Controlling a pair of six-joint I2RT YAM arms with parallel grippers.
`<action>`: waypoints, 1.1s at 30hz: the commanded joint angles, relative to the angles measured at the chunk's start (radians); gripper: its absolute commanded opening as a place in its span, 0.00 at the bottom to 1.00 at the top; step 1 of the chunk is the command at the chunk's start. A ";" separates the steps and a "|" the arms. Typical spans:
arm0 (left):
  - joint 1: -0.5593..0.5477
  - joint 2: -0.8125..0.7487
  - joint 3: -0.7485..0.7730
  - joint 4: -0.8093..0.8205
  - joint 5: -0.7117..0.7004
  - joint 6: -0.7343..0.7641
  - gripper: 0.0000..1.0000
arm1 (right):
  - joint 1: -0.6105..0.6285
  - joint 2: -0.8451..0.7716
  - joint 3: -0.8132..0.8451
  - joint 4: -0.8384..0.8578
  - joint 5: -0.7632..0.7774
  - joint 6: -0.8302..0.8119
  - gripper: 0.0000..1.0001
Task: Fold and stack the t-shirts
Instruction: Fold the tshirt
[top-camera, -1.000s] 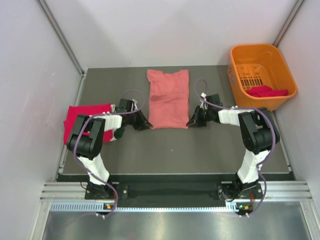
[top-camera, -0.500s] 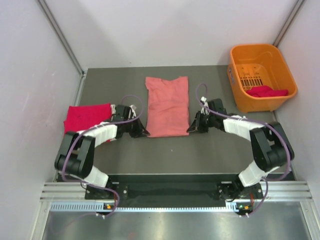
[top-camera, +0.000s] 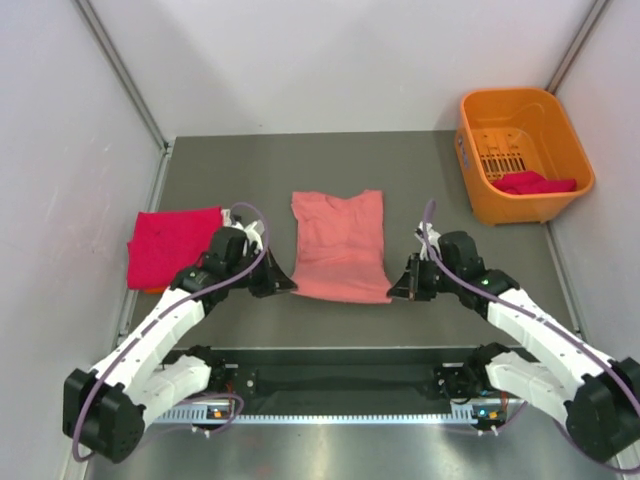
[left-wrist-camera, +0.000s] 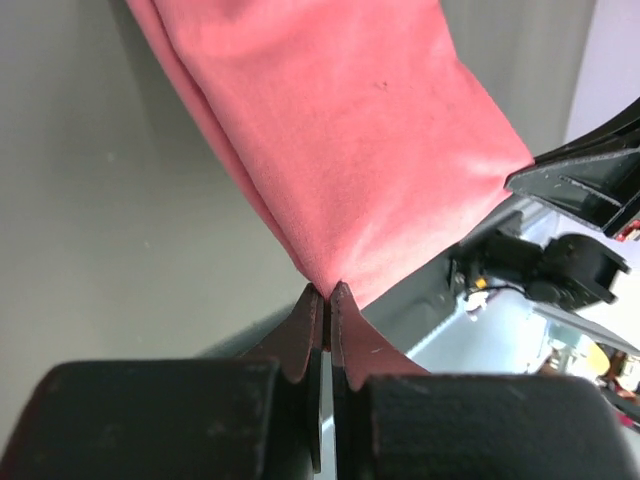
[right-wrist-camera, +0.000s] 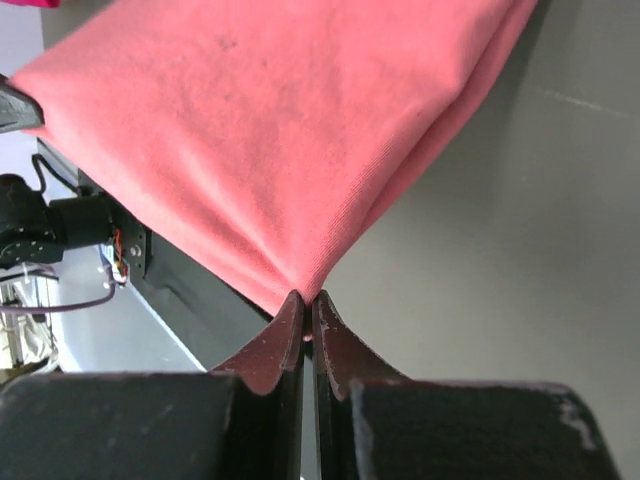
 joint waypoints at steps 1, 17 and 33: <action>0.003 -0.059 0.061 -0.076 0.005 -0.053 0.00 | 0.005 -0.072 0.079 -0.141 0.085 -0.019 0.00; 0.101 0.373 0.431 -0.001 -0.111 -0.029 0.00 | -0.174 0.451 0.569 -0.142 0.104 -0.168 0.00; 0.213 0.967 0.882 0.138 -0.092 -0.061 0.00 | -0.276 0.983 1.029 -0.109 -0.008 -0.135 0.00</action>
